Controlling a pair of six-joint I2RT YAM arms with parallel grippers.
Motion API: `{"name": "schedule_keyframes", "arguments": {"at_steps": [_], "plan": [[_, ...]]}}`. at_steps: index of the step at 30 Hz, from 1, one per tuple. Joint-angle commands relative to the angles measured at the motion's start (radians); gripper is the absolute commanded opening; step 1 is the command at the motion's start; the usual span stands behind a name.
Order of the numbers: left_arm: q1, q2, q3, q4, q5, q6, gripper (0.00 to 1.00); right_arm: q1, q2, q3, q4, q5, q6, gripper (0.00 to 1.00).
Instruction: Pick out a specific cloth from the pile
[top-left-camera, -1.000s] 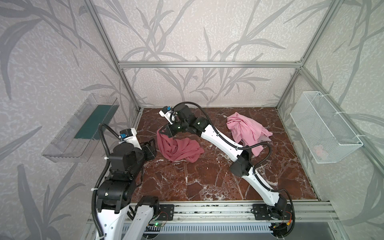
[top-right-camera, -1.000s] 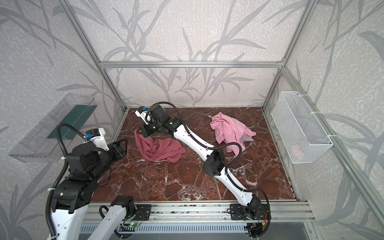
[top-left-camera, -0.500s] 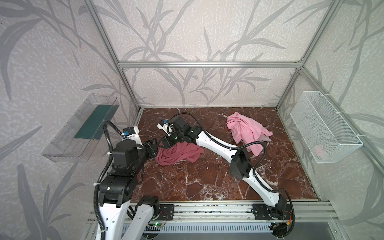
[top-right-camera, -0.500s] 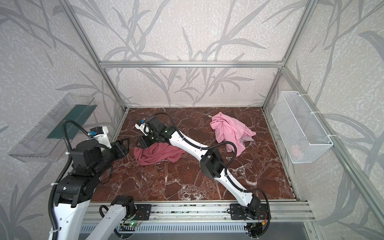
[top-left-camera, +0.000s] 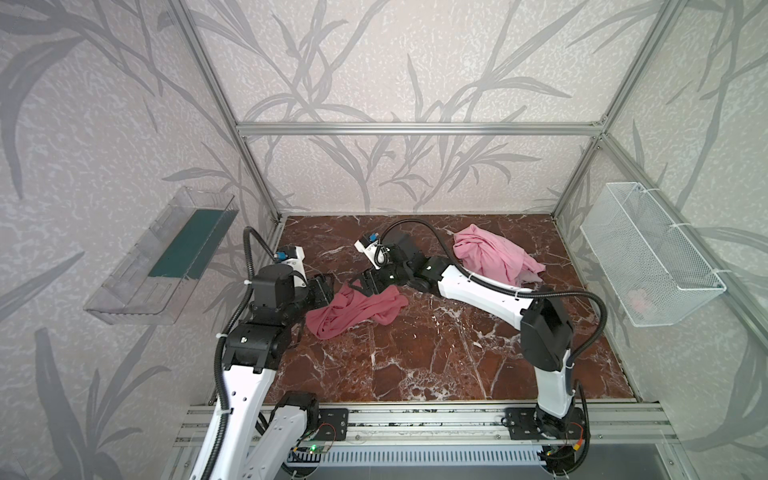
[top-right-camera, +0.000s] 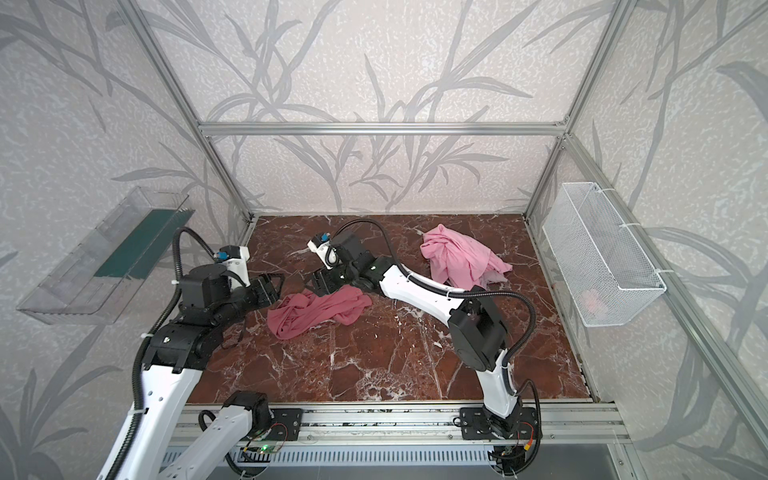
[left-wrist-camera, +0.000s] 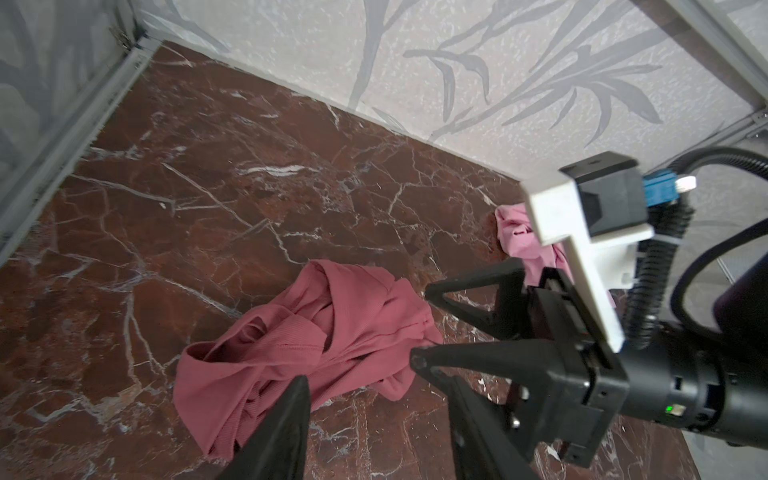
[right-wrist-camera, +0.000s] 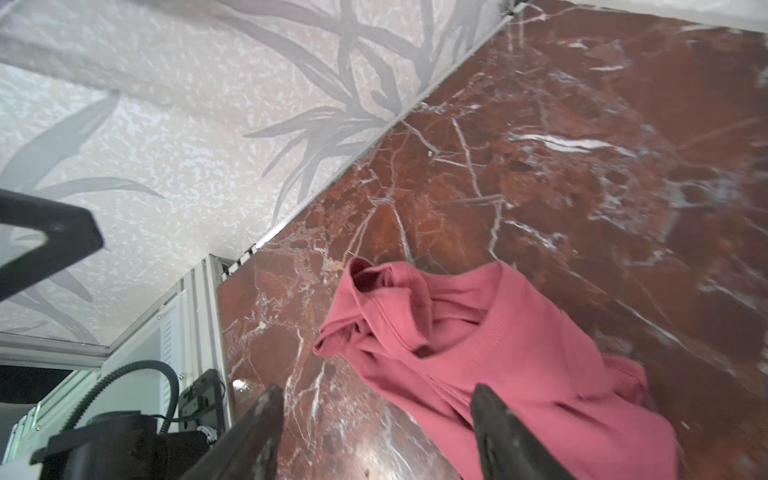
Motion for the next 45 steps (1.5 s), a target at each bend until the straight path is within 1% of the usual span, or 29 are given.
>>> {"name": "schedule_keyframes", "arguments": {"at_steps": [1,6,11,15,18,22,25,28,33,39,45], "plan": [[-0.073,0.034,-0.05,0.085,-0.006,-0.012,0.52,-0.038,-0.13,-0.147,0.071,0.043,0.016,0.71],[-0.214,0.135,-0.079,0.133,-0.068,-0.006,0.5,-0.101,-0.32,-0.389,0.12,0.082,0.053,0.7],[-0.331,0.271,-0.088,0.228,-0.079,-0.017,0.49,-0.157,-0.482,-0.581,0.124,0.133,0.086,0.7],[-0.425,0.419,-0.058,0.295,-0.115,-0.002,0.49,-0.209,-0.601,-0.692,0.101,0.152,0.105,0.7],[-0.468,0.536,-0.026,0.335,-0.135,0.012,0.47,-0.231,-0.681,-0.739,0.056,0.184,0.089,0.7],[-0.499,0.703,0.053,0.332,-0.133,0.051,0.44,-0.257,-0.781,-0.801,0.009,0.232,0.08,0.7],[-0.51,0.815,0.126,0.286,-0.136,0.06,0.41,-0.284,-0.848,-0.838,-0.023,0.241,0.087,0.7],[-0.518,0.894,0.158,0.278,-0.167,0.062,0.38,-0.317,-0.887,-0.853,-0.052,0.229,0.079,0.7],[-0.518,0.954,0.163,0.318,-0.167,0.044,0.38,-0.345,-0.898,-0.844,-0.09,0.211,0.06,0.7],[-0.517,0.986,0.182,0.313,-0.234,0.057,0.39,-0.346,-0.898,-0.862,-0.047,0.193,0.081,0.7],[-0.517,1.027,0.204,0.311,-0.244,0.068,0.39,-0.347,-0.864,-0.824,-0.063,0.169,0.068,0.7]]}}
